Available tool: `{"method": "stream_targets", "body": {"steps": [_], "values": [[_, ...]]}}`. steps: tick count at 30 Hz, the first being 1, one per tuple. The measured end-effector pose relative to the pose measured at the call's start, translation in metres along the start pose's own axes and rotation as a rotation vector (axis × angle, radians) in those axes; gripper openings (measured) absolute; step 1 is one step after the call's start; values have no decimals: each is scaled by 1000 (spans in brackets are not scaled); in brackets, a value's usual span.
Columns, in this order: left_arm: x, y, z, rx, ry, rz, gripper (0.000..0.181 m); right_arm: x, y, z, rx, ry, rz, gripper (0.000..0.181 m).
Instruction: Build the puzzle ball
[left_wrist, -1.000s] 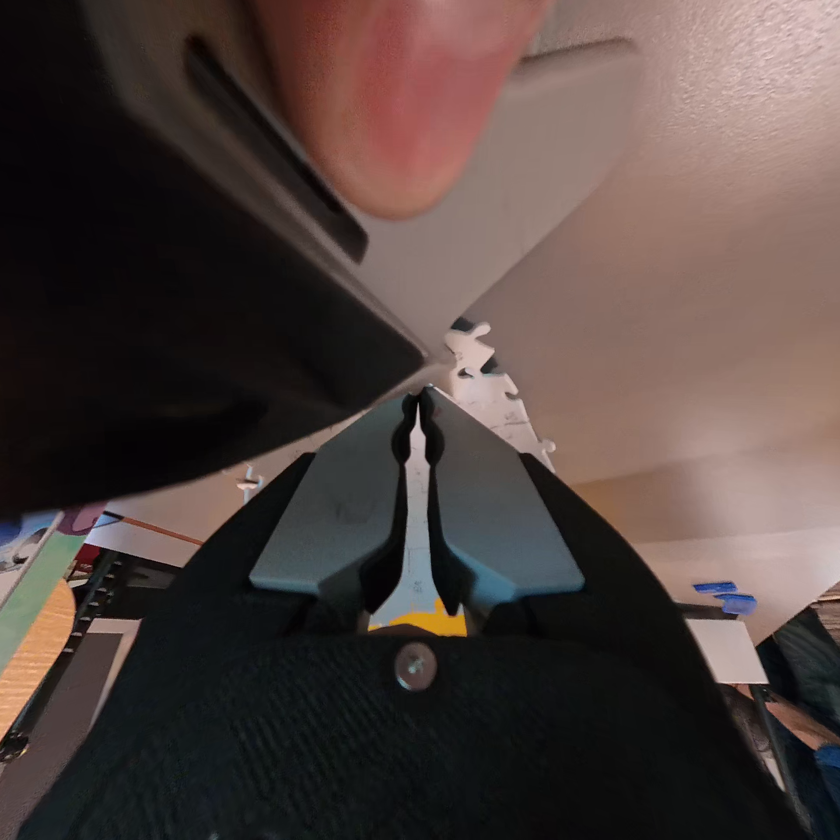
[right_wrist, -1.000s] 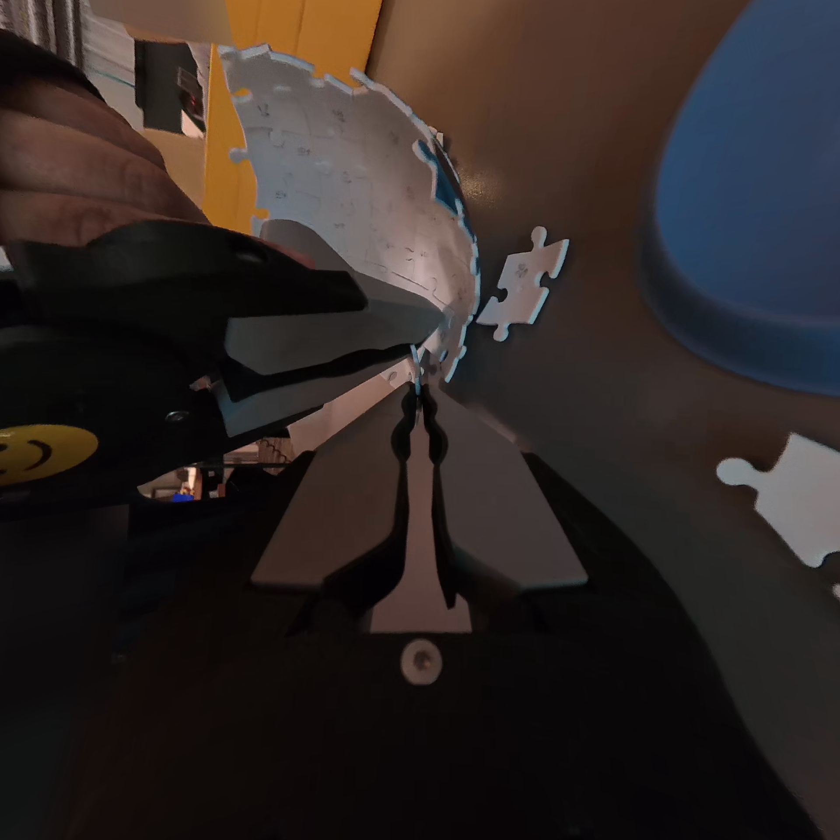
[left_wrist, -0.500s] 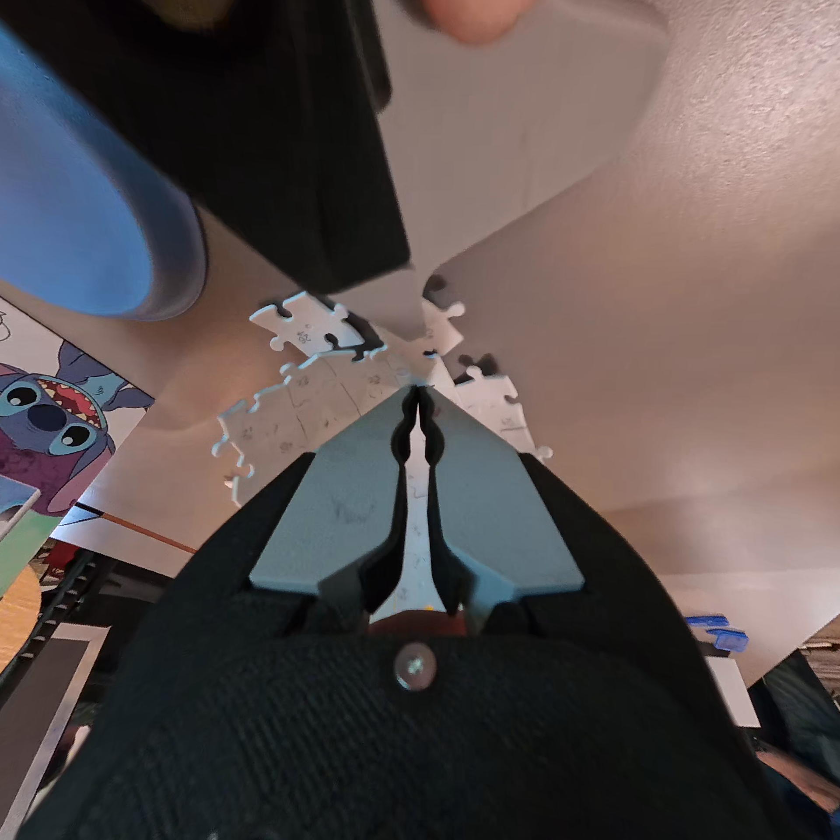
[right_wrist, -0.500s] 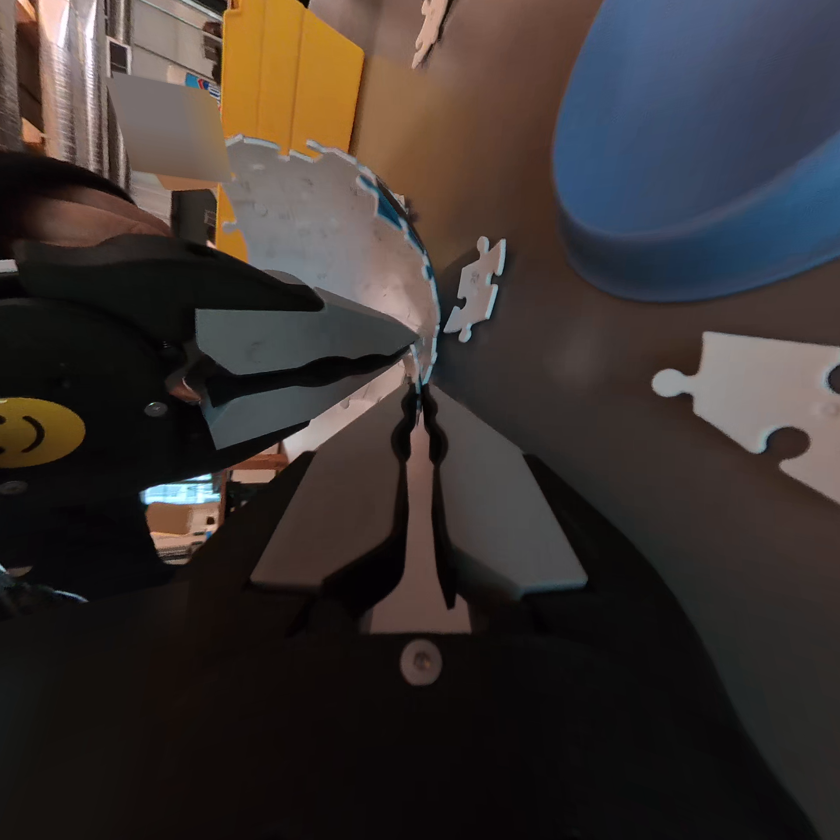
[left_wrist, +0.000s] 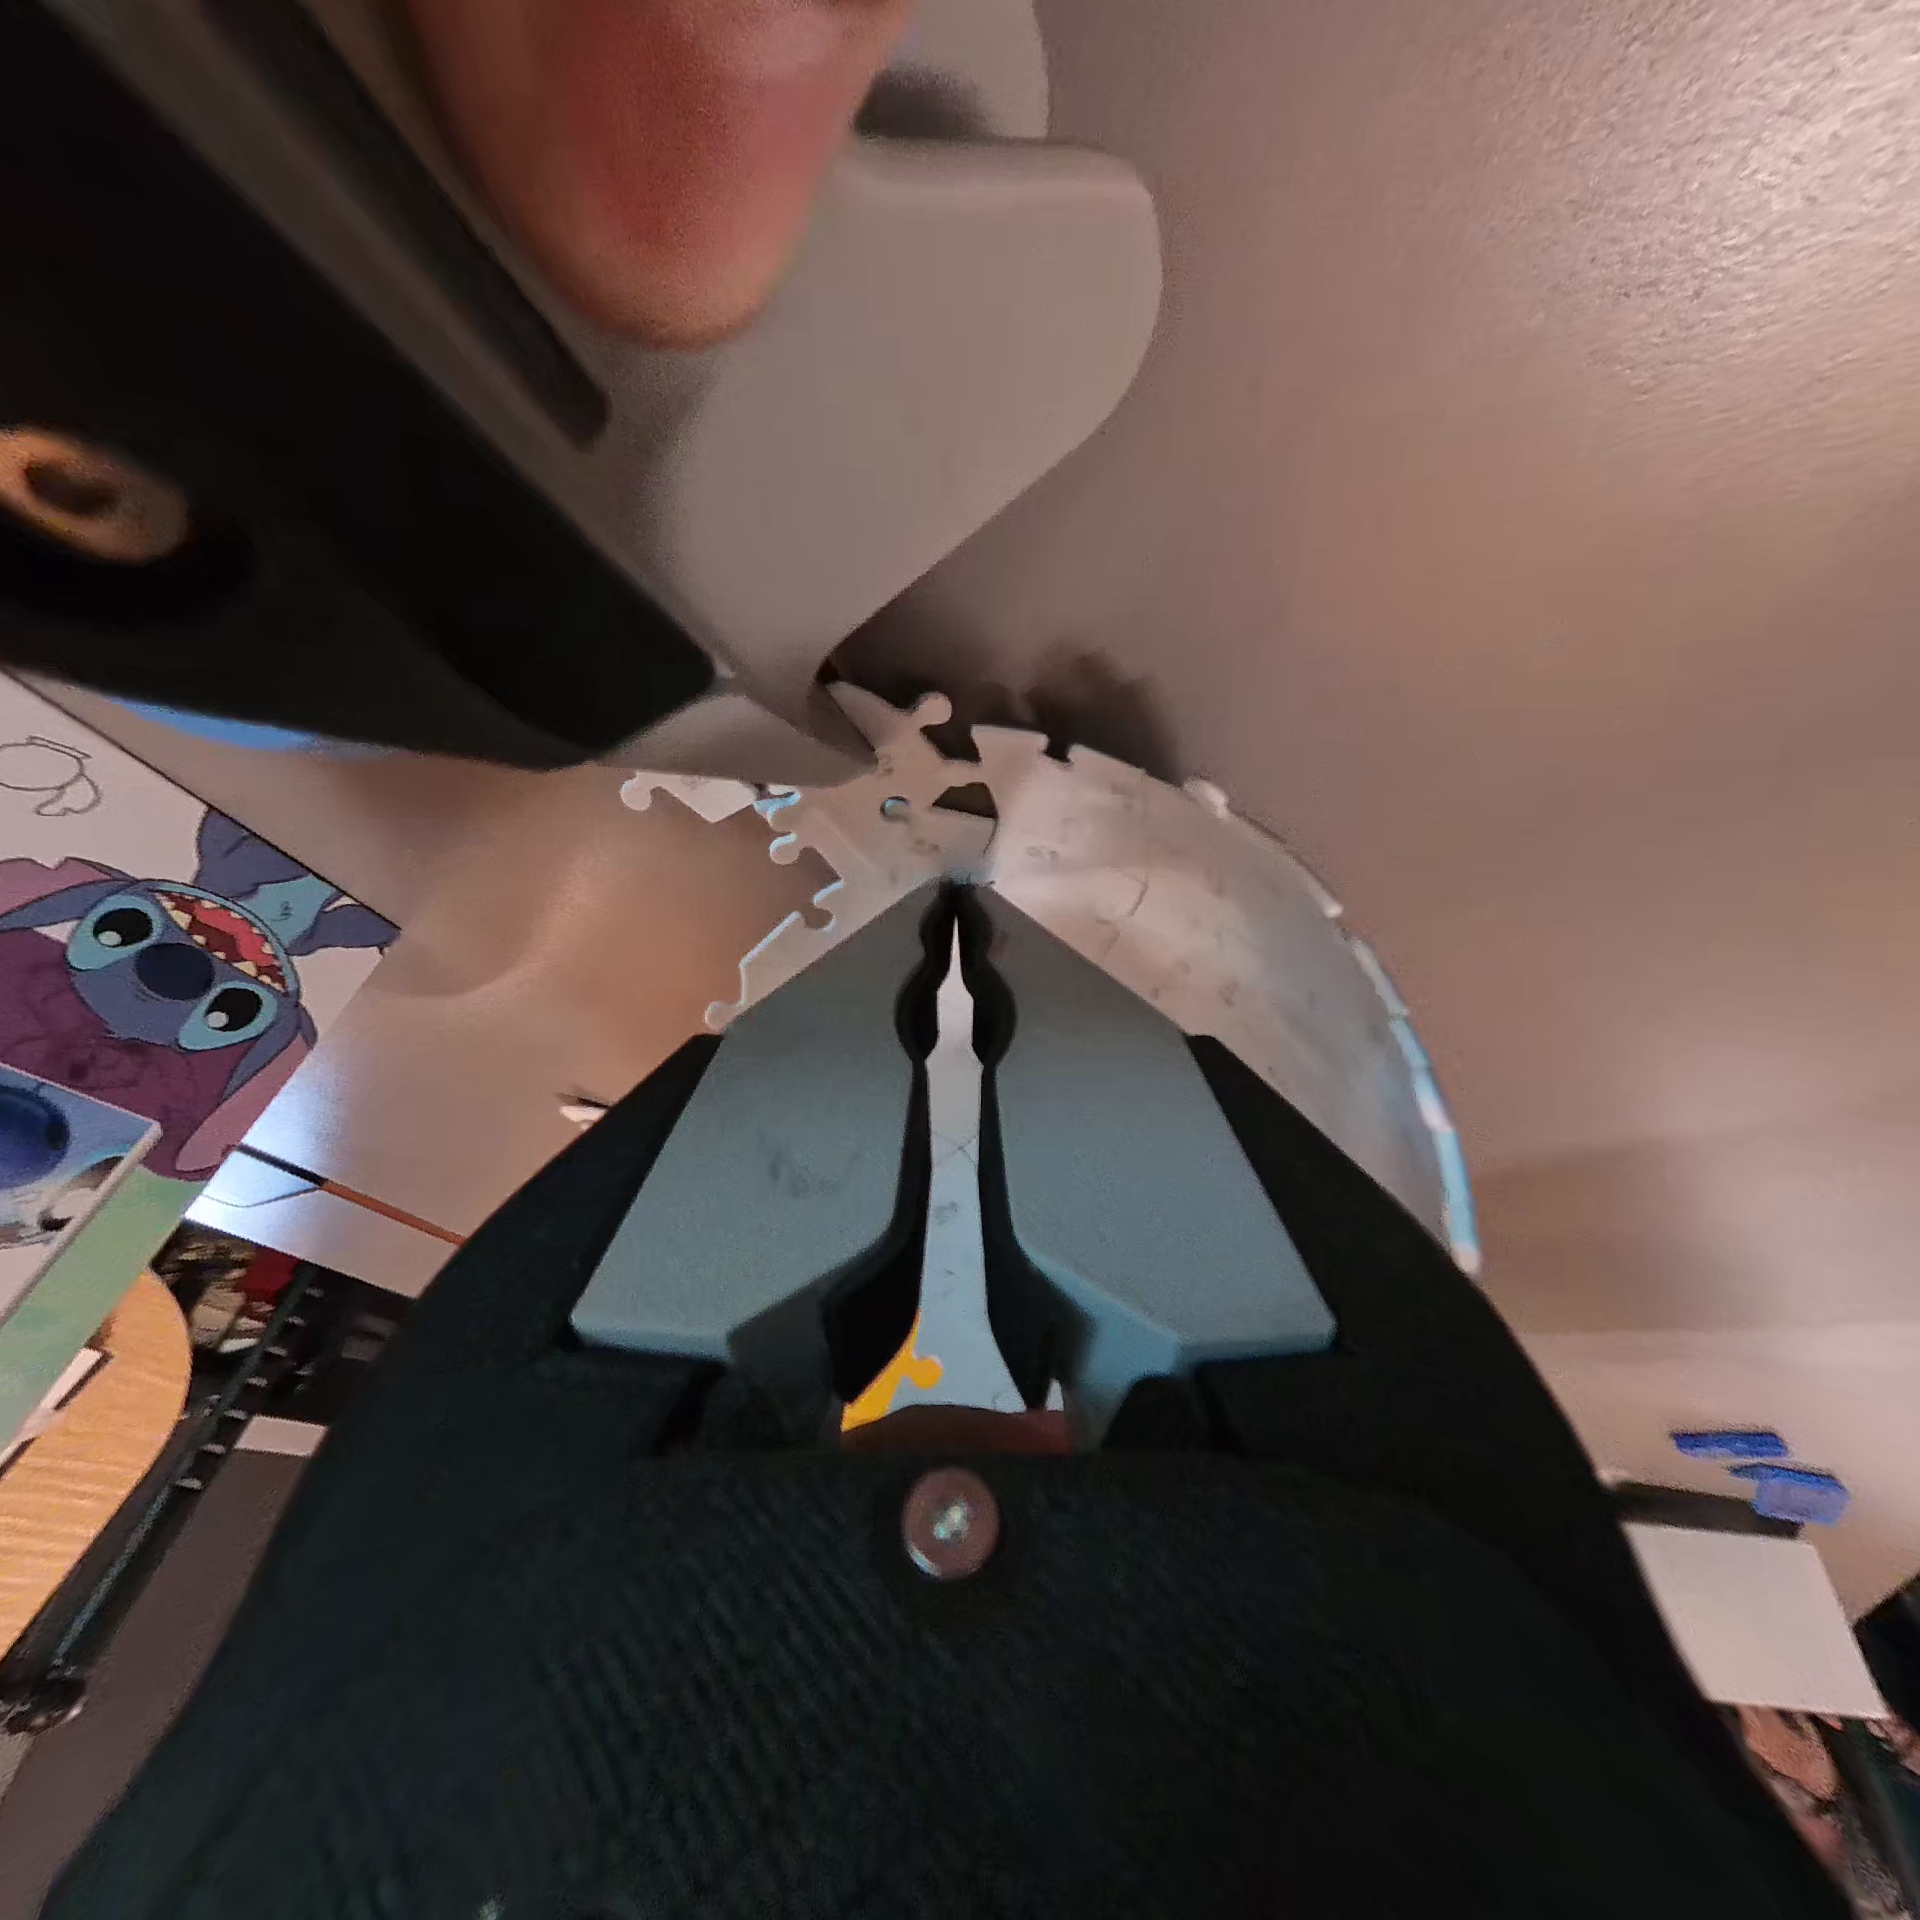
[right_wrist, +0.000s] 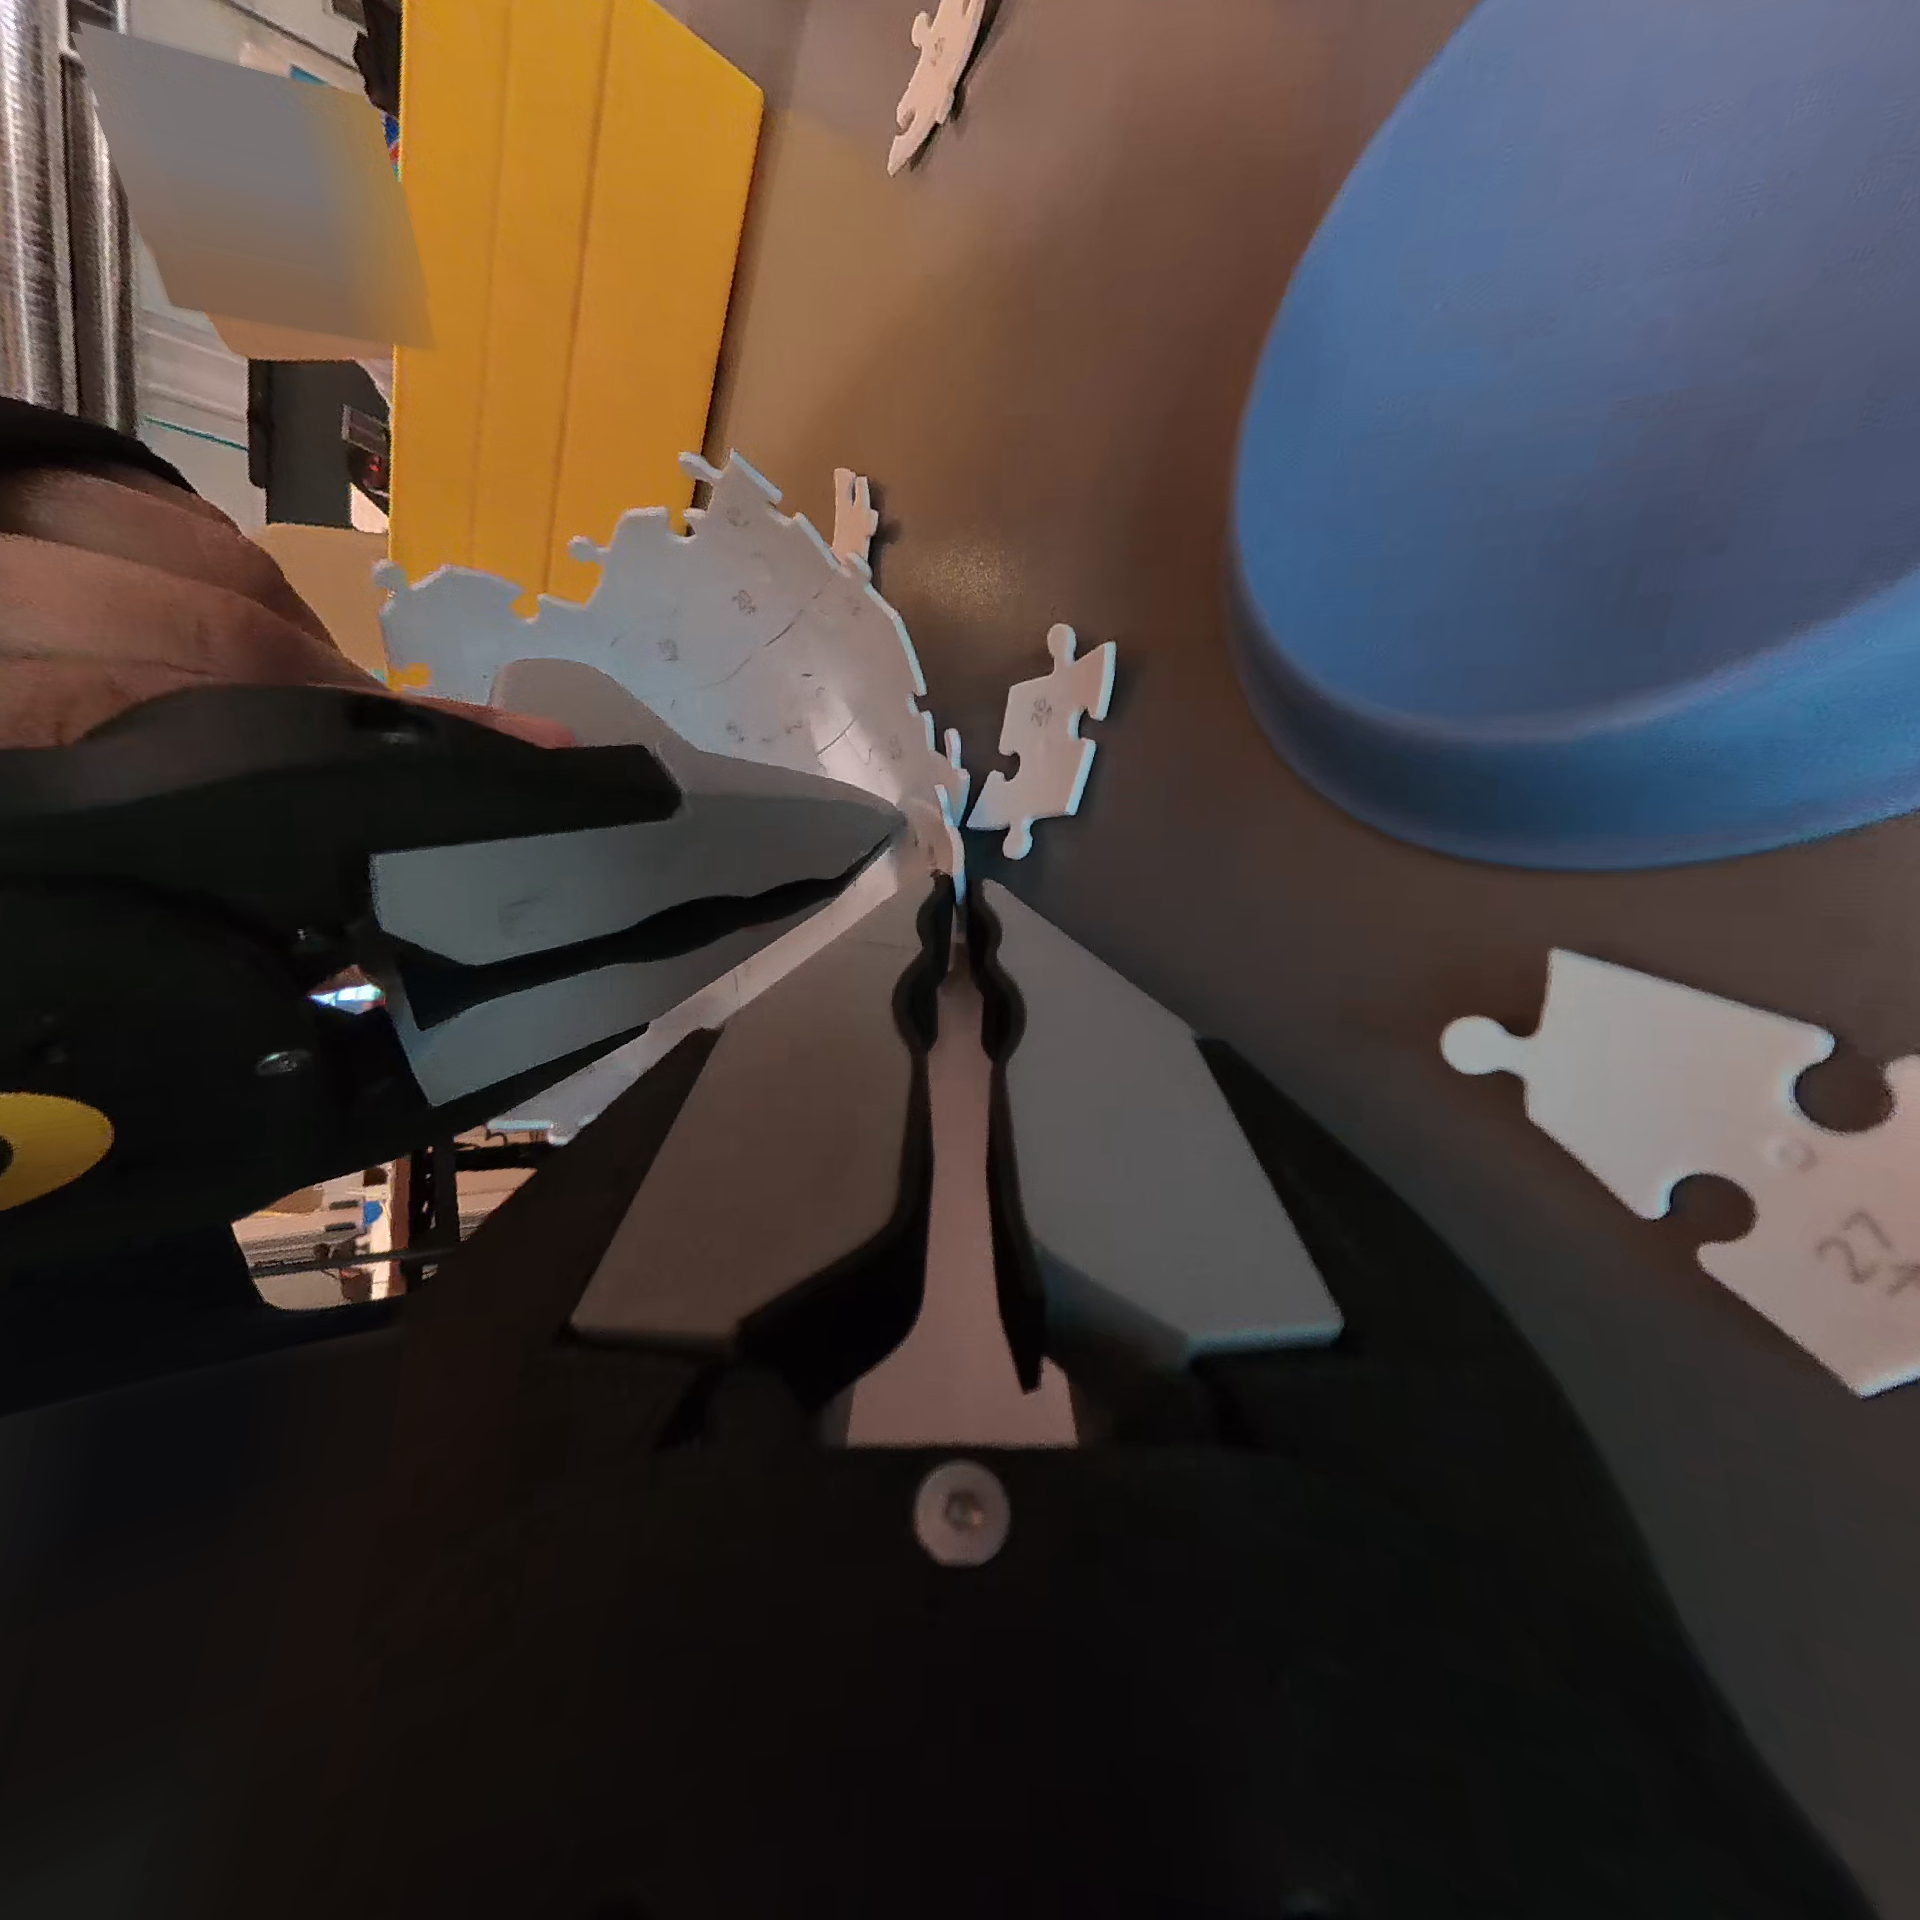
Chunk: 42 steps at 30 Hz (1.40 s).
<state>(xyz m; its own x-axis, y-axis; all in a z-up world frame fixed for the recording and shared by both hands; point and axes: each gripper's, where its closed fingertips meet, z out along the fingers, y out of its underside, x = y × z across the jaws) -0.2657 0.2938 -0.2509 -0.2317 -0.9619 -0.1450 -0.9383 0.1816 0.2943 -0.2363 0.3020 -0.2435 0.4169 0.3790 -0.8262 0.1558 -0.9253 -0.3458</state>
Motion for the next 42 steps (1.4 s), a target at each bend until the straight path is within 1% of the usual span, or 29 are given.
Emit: {"method": "stream_targets", "body": {"steps": [9, 15, 19, 22, 32, 37, 39, 42], "values": [[0, -2, -1, 61, -7, 69, 0, 0, -1, 0, -32, -8, -13, 0], [1, -4, -2, 95, -2, 100, 5, 0, -1, 1, -36, -17, -15, 0], [6, -4, -4, 121, 27, 104, 13, 0, -1, 1, -39, -20, -17, 0], [6, -7, -4, 140, 26, 109, 5, 0, -1, 1, -40, -22, -17, 0], [8, -8, -4, 174, 90, 91, 3, 0, -2, 2, -46, -24, -21, 0], [8, -8, -4, 193, 105, 149, 3, -1, -2, 2, -50, -25, -26, 0], [7, -8, -4, 193, 123, 133, 0, -1, -2, 2, -51, -26, -30, 0], [8, -8, -4, 178, 152, 137, 2, -1, -1, 2, -57, -28, -38, 0]]}}
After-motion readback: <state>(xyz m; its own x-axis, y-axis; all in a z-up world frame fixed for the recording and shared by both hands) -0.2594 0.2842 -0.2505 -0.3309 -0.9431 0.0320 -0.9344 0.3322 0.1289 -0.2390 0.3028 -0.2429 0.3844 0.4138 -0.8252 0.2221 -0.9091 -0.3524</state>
